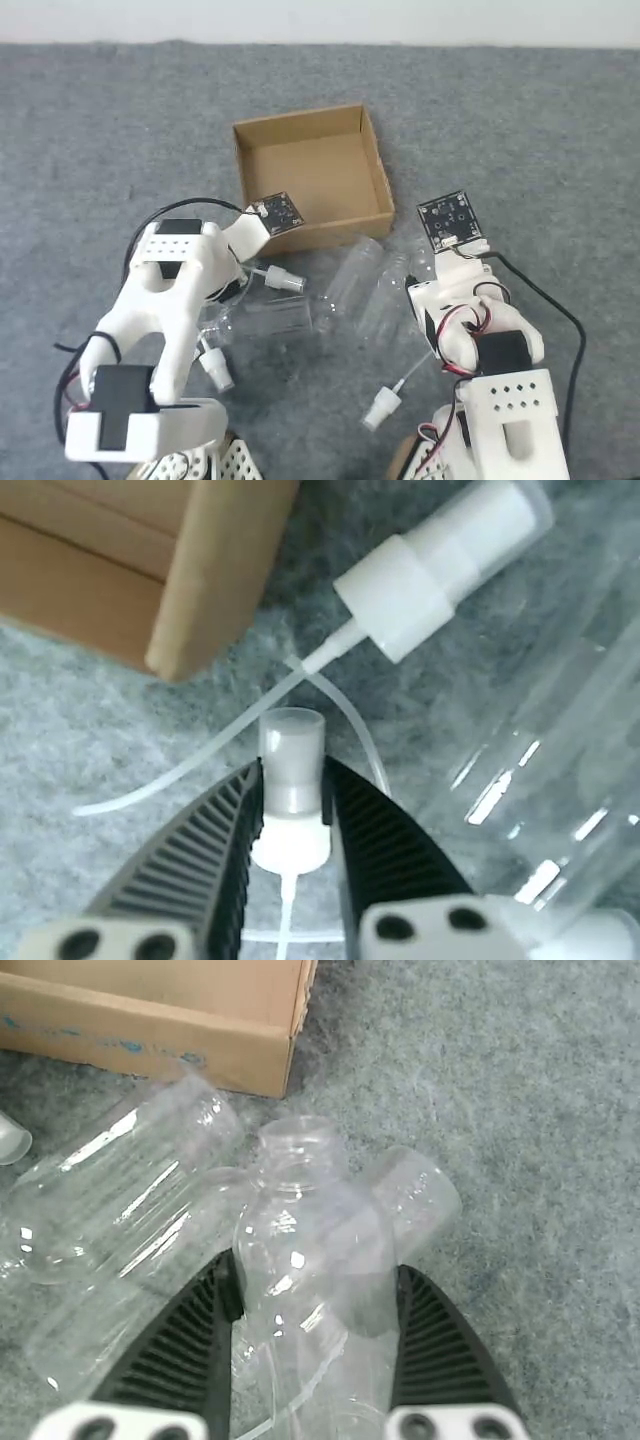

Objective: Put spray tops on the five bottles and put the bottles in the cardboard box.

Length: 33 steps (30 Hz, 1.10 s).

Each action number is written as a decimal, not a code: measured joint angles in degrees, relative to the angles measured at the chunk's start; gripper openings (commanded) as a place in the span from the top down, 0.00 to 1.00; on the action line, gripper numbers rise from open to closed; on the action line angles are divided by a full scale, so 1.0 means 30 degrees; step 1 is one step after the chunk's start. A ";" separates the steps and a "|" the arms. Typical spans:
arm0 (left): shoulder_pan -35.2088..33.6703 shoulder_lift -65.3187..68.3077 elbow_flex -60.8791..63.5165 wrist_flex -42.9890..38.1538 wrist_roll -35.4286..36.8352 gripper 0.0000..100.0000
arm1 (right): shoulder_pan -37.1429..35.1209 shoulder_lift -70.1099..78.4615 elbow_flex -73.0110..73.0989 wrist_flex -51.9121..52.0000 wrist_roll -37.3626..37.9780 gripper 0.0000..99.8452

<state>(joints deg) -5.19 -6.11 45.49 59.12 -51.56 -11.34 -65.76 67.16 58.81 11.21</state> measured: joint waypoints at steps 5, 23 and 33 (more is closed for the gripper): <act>-0.0117 -0.0088 -0.0615 0.0469 0.0029 0.99 | 0.0000 0.0000 0.0000 0.0000 0.0000 0.96; -0.0996 -0.0264 -0.2755 0.2989 0.1582 0.87 | 0.0000 0.0000 0.0000 0.0000 0.0000 0.96; -0.0674 0.1201 -0.3604 0.2608 0.0967 0.87 | 0.0000 0.0000 0.0000 0.0000 0.0000 0.96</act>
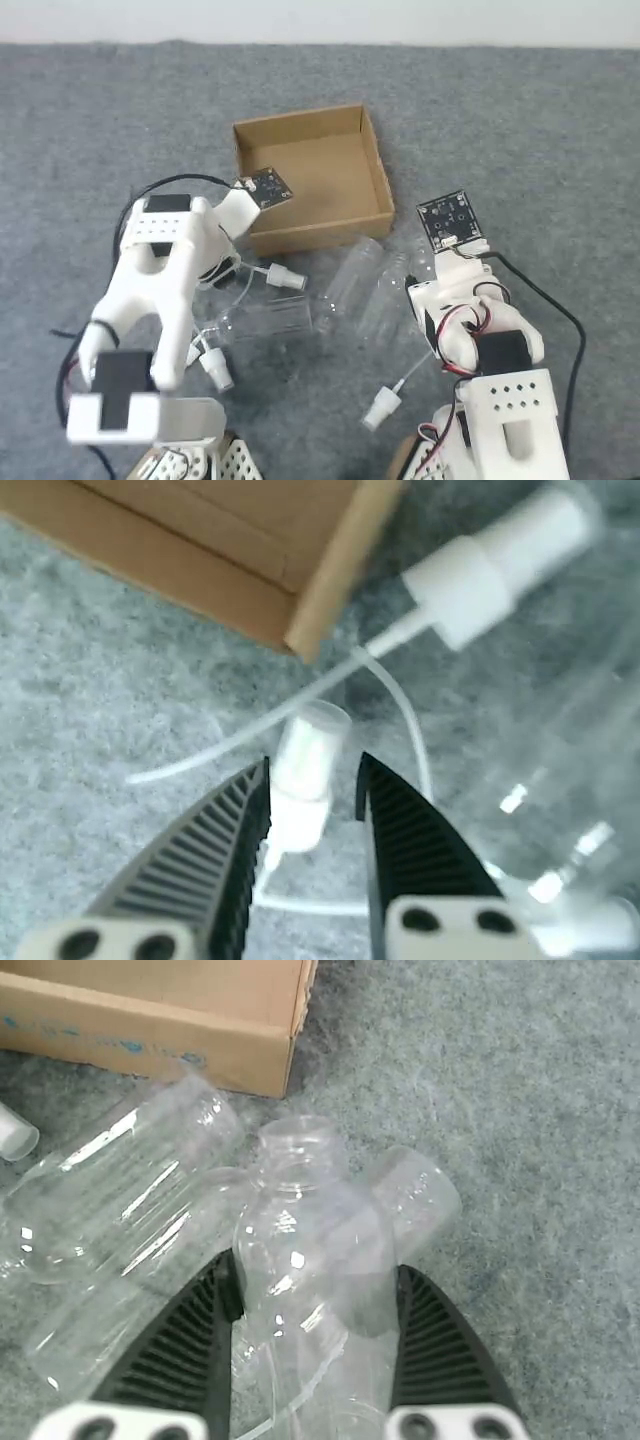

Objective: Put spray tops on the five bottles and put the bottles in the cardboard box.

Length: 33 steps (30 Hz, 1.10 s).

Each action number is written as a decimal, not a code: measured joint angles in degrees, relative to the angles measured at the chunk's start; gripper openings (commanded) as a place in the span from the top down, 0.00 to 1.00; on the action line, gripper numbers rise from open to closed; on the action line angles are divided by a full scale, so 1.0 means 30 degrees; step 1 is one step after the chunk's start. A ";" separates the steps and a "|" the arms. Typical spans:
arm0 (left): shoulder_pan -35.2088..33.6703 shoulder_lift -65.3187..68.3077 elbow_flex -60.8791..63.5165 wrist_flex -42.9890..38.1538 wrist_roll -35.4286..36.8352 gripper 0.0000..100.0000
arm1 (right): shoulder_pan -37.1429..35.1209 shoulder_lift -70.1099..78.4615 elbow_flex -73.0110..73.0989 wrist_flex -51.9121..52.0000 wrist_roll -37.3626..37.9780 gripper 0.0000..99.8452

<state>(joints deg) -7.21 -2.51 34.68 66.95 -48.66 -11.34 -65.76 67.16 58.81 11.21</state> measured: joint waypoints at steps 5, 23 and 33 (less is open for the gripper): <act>-0.0176 0.4015 -0.2198 -0.0264 0.0000 0.92 | 0.0000 0.0000 0.0000 0.0000 0.0000 0.96; -0.0234 0.3370 -0.3341 0.2960 0.0147 0.99 | 0.0000 0.0000 0.0000 0.0000 0.0000 0.96; -0.0205 -0.0908 -0.3311 0.4161 0.5187 0.99 | 0.0117 0.0000 0.0791 -0.1201 0.0000 0.96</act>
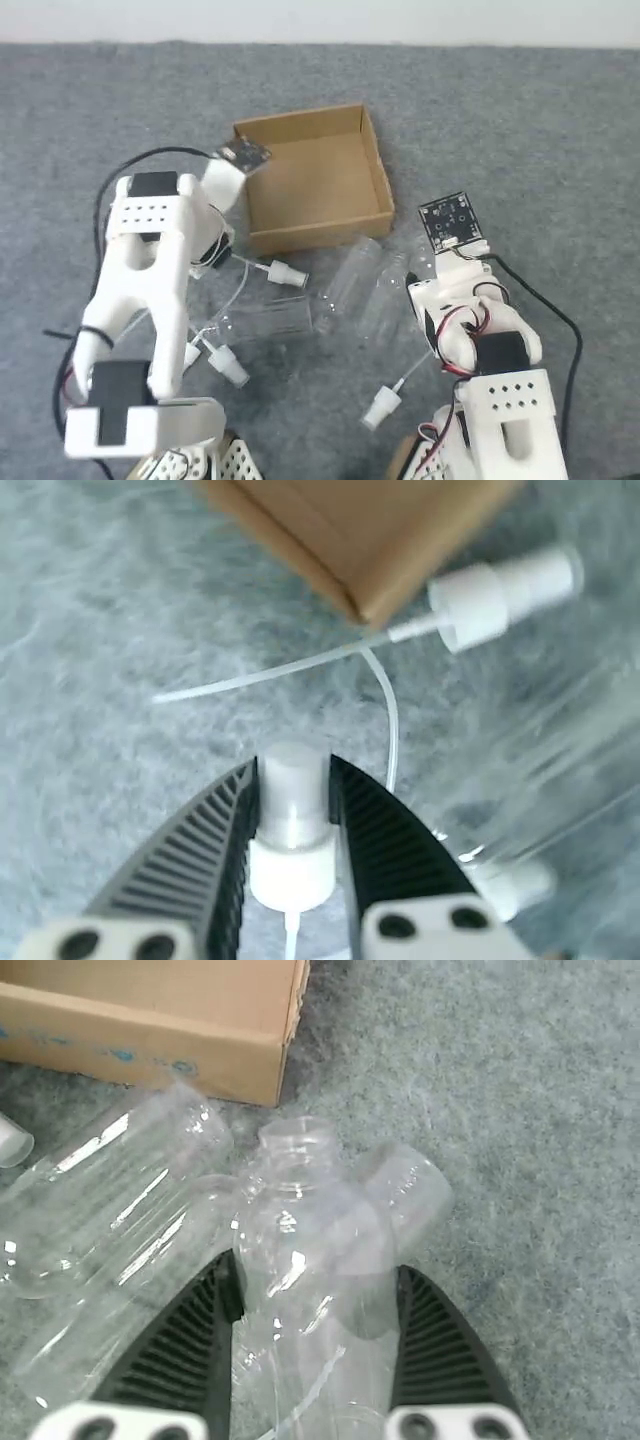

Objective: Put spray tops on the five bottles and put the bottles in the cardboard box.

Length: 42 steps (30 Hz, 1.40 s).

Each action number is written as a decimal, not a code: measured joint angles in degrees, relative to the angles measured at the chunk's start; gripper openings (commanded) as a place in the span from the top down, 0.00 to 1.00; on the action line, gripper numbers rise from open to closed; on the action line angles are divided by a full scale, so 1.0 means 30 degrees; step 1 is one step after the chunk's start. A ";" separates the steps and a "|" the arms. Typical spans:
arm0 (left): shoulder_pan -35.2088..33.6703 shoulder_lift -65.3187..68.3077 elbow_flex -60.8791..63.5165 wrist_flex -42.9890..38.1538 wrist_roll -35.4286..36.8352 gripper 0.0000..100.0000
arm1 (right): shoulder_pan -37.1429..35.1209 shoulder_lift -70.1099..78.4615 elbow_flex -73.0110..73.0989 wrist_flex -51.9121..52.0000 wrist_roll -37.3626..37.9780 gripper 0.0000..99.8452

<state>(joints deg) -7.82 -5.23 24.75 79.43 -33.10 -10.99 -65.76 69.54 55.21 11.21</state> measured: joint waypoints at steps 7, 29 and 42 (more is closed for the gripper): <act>0.0000 -0.2022 0.0000 0.0088 0.5744 0.99 | -0.0645 0.0000 0.0000 0.0000 0.0000 0.96; 0.0000 -0.9407 0.0000 -0.1553 1.4242 0.99 | -0.0703 0.0000 0.0000 -0.0879 -0.2813 0.96; -0.0029 -1.5531 0.0000 -0.4747 1.7348 0.99 | -0.0703 0.0000 0.0000 -0.0879 -0.2872 0.96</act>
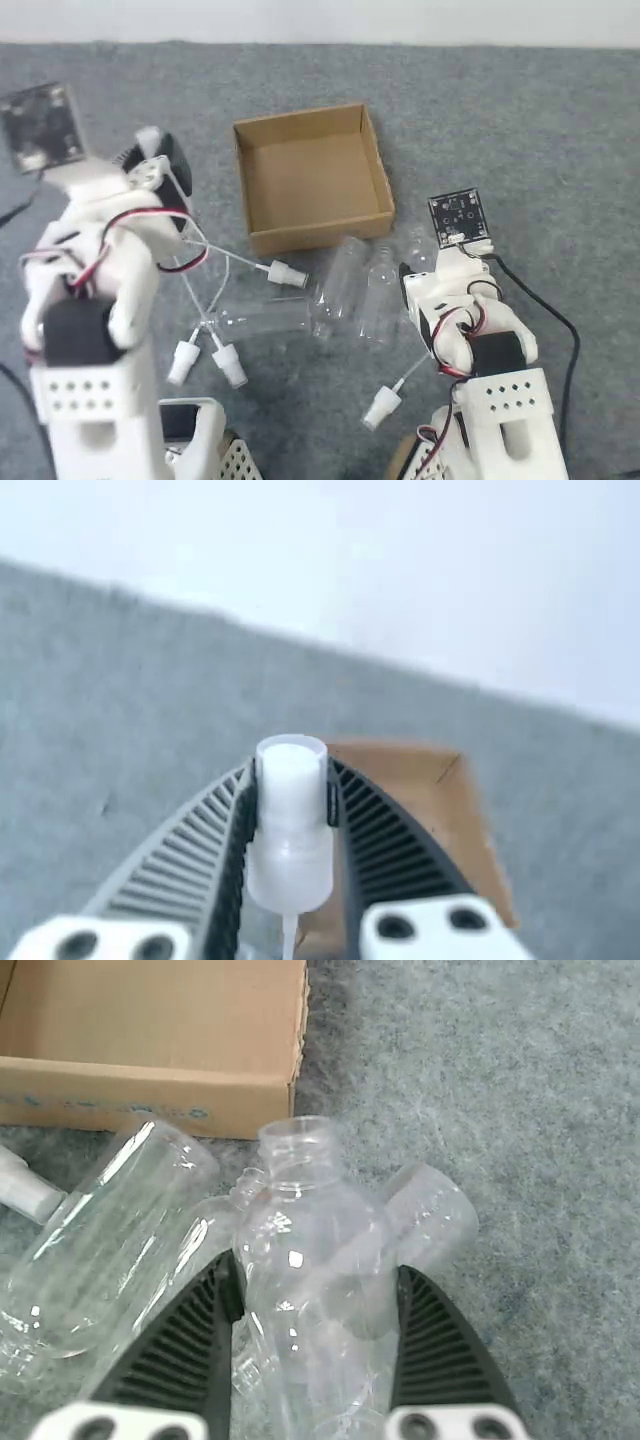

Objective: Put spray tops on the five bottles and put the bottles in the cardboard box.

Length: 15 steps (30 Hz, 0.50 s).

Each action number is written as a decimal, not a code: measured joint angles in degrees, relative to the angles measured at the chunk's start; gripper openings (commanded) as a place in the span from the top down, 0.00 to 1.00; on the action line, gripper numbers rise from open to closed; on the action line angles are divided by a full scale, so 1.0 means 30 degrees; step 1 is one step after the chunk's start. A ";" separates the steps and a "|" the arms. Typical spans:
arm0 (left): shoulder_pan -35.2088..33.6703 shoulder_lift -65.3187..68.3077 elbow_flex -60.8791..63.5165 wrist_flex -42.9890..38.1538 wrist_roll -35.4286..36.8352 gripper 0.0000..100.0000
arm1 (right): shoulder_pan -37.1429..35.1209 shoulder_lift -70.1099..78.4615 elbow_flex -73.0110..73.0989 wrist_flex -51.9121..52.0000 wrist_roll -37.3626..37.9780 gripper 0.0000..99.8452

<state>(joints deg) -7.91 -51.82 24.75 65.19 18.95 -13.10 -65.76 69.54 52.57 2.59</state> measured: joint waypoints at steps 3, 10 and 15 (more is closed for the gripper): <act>0.0000 -0.0967 0.0000 -0.0498 0.0440 0.99 | 0.0000 0.0000 0.0000 0.0000 0.0000 0.96; -0.0029 -0.2549 0.0000 -0.0938 0.1582 0.99 | -0.0029 0.0000 0.0000 0.0000 0.0000 0.96; 0.0029 -0.3487 0.0000 -0.0938 0.2315 0.99 | -0.0821 0.0000 0.0000 0.0000 0.0000 0.96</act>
<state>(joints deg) -7.82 -62.29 24.75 62.37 25.89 -15.56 -65.76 69.54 52.57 2.59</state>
